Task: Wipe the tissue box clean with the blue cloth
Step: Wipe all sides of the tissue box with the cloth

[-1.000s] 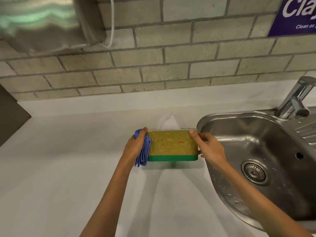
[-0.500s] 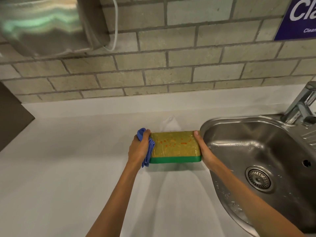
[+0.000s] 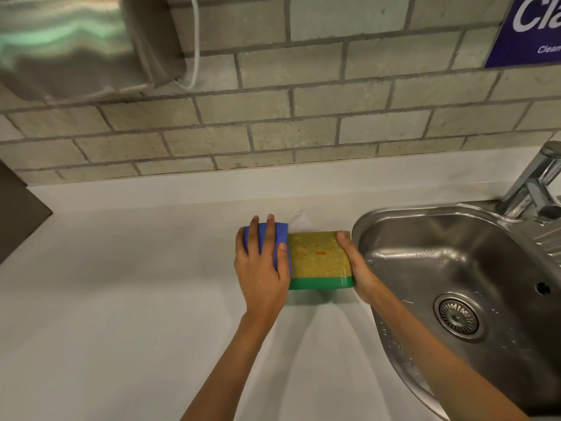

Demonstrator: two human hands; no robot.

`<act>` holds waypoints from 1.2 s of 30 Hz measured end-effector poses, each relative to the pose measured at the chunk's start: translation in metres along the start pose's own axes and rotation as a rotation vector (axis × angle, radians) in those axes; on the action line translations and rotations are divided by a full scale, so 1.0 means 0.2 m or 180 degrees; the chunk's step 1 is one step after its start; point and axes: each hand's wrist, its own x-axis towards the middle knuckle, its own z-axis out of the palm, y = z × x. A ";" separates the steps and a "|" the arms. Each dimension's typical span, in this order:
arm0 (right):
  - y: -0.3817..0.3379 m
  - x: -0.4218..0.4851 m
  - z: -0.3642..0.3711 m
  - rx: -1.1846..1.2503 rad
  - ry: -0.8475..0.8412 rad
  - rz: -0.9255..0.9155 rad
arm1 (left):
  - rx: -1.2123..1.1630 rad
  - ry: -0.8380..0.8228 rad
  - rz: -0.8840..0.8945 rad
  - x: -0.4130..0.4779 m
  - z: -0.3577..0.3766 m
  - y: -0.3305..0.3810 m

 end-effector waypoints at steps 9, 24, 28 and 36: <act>-0.01 0.01 -0.01 -0.0071 0.0065 -0.0010 | -0.0602 0.0034 -0.0023 -0.12 -0.02 -0.10; -0.02 0.00 -0.02 -0.0225 0.0086 0.0028 | 0.0198 -0.0238 0.0172 -0.12 -0.01 -0.09; -0.02 -0.01 -0.01 -0.0278 0.0116 0.0033 | 0.0170 -0.0219 -0.0297 0.01 0.00 0.03; -0.02 -0.02 0.01 -0.0220 0.0183 0.0039 | 0.0989 -0.0443 0.0571 -0.17 0.06 0.02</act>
